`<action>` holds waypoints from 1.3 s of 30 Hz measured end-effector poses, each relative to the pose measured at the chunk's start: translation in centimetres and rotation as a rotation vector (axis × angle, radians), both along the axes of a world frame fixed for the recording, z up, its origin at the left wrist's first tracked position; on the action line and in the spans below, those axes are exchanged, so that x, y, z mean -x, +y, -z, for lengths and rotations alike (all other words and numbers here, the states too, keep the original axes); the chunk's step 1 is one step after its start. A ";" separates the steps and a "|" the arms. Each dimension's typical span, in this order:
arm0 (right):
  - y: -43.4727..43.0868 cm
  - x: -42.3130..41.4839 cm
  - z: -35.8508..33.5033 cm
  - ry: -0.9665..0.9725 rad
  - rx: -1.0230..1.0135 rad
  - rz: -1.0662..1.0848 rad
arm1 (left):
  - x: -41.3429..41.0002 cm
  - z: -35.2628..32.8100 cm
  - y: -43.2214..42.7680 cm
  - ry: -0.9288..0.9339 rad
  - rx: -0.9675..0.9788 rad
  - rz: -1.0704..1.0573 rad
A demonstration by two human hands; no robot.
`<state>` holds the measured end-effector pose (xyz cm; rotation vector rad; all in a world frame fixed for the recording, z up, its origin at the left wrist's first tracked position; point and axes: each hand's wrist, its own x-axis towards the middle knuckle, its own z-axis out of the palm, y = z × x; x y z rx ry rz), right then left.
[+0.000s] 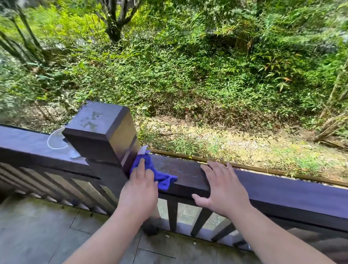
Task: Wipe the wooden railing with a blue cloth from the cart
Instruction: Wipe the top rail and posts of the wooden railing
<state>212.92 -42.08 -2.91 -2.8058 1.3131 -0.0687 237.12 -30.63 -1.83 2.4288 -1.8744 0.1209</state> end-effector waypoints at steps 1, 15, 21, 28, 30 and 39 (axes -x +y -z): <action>0.0 0.0 0.0 0.004 0.006 -0.001 | 0.2 0.0 0.0 0.011 -0.005 -0.009; -0.4 1.3 0.3 -0.025 -0.049 0.018 | 1.6 0.1 -0.8 0.326 0.086 0.057; -2.3 8.9 0.1 -0.007 -0.056 0.129 | 6.7 -0.5 -3.4 0.342 0.080 0.270; -2.9 16.9 0.1 0.016 -0.049 0.123 | 16.5 -0.4 -5.7 0.373 0.081 0.386; -3.3 19.0 0.0 0.013 -0.049 0.126 | 19.4 -0.4 -6.3 0.367 0.087 0.427; -4.3 21.9 -0.2 -0.035 -0.058 0.018 | 24.6 -1.0 -7.6 0.225 0.058 0.517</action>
